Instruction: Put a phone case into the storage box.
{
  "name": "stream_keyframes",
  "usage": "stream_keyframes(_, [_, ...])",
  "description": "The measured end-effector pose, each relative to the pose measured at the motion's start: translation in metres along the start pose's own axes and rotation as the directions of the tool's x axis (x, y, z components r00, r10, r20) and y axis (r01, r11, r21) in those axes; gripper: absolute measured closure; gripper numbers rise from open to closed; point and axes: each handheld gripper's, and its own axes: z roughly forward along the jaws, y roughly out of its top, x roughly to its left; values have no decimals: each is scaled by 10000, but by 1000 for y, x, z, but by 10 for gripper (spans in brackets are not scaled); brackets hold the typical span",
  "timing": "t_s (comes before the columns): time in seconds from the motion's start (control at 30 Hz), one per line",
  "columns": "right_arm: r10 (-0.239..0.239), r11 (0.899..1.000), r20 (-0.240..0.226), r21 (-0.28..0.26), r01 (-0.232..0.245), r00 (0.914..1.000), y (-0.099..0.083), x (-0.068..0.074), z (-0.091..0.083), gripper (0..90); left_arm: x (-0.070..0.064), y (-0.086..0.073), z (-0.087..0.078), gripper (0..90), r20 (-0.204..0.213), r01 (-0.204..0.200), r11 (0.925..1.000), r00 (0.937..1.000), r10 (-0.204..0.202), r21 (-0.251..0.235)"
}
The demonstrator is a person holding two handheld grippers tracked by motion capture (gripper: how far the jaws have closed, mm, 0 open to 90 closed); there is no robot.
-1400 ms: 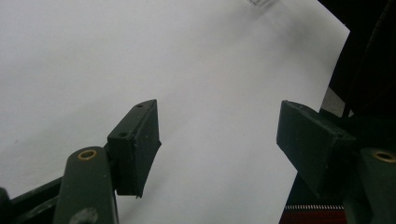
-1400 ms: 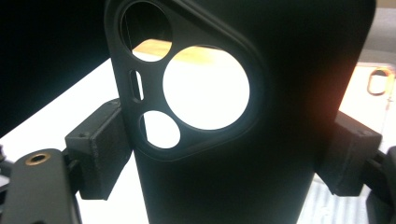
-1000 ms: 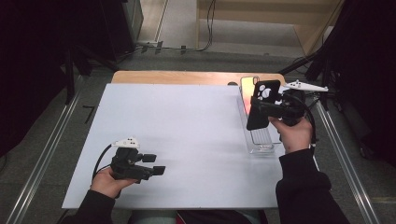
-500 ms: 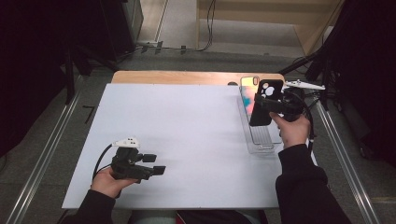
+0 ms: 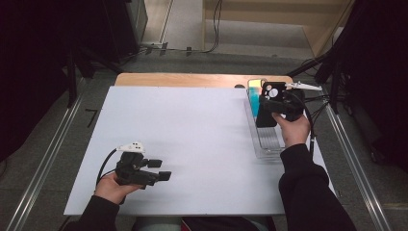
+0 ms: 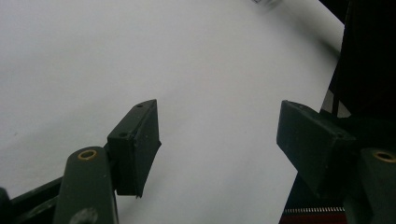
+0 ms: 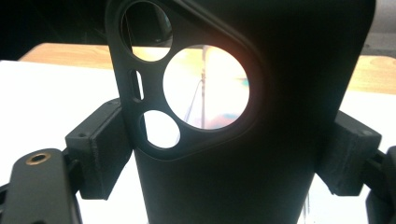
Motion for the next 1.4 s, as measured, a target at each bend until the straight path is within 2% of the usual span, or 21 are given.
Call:
stream_keyframes(0.13, [-26, 9998, 229, 199, 21, 9997, -3, -2, 12, 143, 0, 0, 0, 300, 27, -15, 10000, 10000, 14, 17])
stream_keyframes(0.37, [74, 9999, 399, 115, -78, 9992, -5, -8, 27, 143, 0, 0, 1, 300, -14, 25, 10000, 10000, -25, 2])
stream_keyframes(0.5, [23, 9991, 621, 426, -49, 9981, -1, -10, 37, 143, 0, 0, 2, 300, 31, 27, 10000, 10000, -27, 29])
stream_keyframes(0.73, [-15, 9978, 849, 666, -42, 9964, 8, -9, 53, 143, -1, 0, 3, 300, 43, -14, 10000, 10000, 13, 90])
stream_keyframes(0.93, [-33, 9970, 1050, 774, -49, 9945, 7, -9, 66, 143, 0, 0, 2, 300, 49, -14, 10000, 10000, 14, 44])
stream_keyframes(1.1, [132, 9971, 1071, 738, -212, 9942, 8, -9, 73, 143, 0, 1, 3, 300, 55, -25, 10000, 10000, 25, 65])
stream_keyframes(1.4, [-106, 9959, 1293, 906, -12, 9916, 17, -4, 88, 144, -1, 2, 4, 300, 93, -79, 10000, 9999, 78, 38])
